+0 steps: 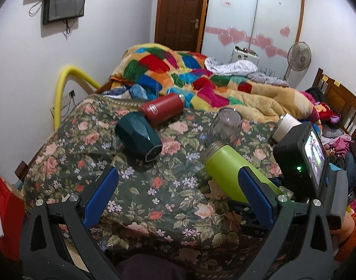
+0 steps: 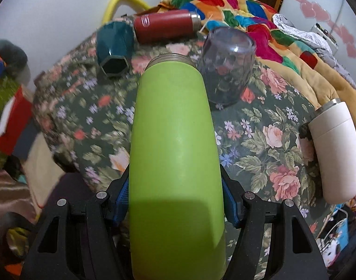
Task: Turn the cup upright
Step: 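Lift the lime-green cup off the bed with the right gripper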
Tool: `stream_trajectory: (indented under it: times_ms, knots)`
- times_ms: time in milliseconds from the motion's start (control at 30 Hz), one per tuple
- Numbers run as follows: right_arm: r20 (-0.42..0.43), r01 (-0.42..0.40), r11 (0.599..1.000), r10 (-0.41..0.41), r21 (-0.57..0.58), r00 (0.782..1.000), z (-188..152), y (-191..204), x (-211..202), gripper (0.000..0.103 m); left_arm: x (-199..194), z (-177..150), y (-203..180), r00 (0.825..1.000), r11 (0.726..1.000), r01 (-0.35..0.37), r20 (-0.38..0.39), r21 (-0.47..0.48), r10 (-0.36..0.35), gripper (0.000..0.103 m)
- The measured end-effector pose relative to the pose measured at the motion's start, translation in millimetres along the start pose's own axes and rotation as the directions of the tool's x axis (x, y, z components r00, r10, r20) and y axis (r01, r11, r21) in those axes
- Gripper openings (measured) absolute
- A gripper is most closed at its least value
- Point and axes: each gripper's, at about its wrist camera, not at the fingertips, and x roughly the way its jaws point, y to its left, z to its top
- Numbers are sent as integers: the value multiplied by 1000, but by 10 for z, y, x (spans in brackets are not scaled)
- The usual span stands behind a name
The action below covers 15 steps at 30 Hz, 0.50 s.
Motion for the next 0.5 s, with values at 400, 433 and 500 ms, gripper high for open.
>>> stream_trajectory:
  times_ms: [400,433,500]
  knots:
    - [-42,-43,999,44,15,998,-65,-88,100,63,365,-65,-4,989,998,57,-135,-41,-62,103]
    - [-38,-51,999,52,17,998,-65,-91,82,63,380,-68,-8,987,997,61,-144,-40,-67,103]
    - [-31,-60,998,60,17,998,-69,-97,55,63,411,-65,-21,984,997,67,-164,-40,-72,103]
